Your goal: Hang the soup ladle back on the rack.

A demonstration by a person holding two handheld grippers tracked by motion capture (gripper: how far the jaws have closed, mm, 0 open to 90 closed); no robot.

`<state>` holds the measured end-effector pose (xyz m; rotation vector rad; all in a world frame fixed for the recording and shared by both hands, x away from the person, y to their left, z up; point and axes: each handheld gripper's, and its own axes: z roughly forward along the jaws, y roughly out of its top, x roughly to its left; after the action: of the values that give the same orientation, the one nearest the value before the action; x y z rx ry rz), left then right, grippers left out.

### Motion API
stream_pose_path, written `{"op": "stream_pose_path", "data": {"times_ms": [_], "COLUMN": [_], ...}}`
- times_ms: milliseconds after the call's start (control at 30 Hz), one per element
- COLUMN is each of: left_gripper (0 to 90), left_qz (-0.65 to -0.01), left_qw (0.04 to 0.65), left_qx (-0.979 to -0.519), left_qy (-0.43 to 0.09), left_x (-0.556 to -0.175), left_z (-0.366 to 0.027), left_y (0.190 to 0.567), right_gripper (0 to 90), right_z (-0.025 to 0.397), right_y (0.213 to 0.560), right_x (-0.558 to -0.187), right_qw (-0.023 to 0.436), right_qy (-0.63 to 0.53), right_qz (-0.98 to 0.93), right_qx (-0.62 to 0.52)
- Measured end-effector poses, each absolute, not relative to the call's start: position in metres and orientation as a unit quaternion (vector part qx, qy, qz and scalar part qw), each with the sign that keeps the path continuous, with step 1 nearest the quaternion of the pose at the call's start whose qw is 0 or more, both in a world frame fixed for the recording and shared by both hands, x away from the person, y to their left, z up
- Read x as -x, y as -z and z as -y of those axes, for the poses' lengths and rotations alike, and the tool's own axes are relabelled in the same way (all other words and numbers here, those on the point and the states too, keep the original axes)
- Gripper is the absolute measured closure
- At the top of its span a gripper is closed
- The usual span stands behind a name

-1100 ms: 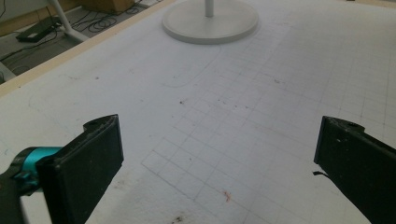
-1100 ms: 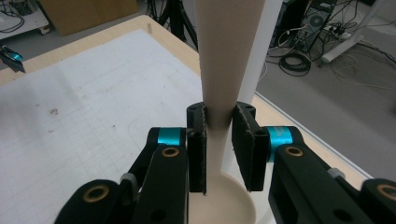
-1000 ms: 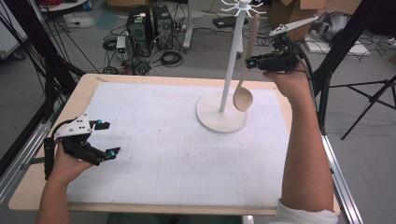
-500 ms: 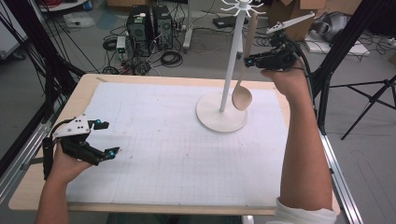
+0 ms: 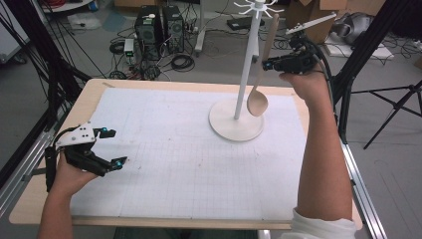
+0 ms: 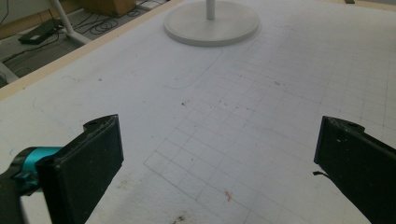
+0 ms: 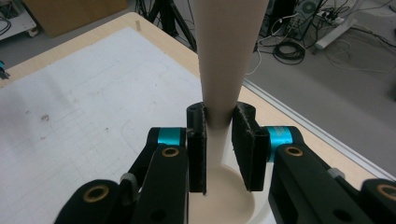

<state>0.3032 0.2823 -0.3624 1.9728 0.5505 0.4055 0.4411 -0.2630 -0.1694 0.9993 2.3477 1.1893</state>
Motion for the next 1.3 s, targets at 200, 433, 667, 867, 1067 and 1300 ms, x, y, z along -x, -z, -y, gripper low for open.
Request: {"op": "stream_pose_path", "data": {"times_ms": [200,433,667,867,1067,1300], "left_gripper": [1.7,1.7,1.7,1.7,1.7,1.7], "left_qz": [-0.229,-0.229,-0.229,-0.229,-0.23,-0.23], "left_qw": [0.504,0.505,0.505,0.503,0.504,0.504], "left_qx": [-0.816,-0.815,-0.815,-0.816,-0.815,-0.815], "left_qy": [-0.169,-0.169,-0.169,-0.169,-0.169,-0.169], "left_x": [-0.303,-0.303,-0.302,-0.303,-0.303,-0.303], "left_z": [-0.283,-0.284,-0.284,-0.284,-0.285,-0.284], "left_y": [0.362,0.361,0.361,0.362,0.362,0.362], "right_gripper": [76.1,76.1,76.1,76.0,75.9,68.2], "right_z": [0.262,0.261,0.259,0.256,0.257,0.264], "right_y": [0.166,0.159,0.159,0.162,0.162,0.164], "right_x": [-0.443,-0.445,-0.448,-0.452,-0.453,-0.449], "right_qw": [0.162,0.163,0.158,0.153,0.157,0.162], "right_qy": [-0.412,-0.392,-0.386,-0.384,-0.39,-0.413], "right_qz": [-0.824,-0.831,-0.835,-0.837,-0.833,-0.82], "right_qx": [-0.353,-0.359,-0.359,-0.359,-0.36,-0.361]}}
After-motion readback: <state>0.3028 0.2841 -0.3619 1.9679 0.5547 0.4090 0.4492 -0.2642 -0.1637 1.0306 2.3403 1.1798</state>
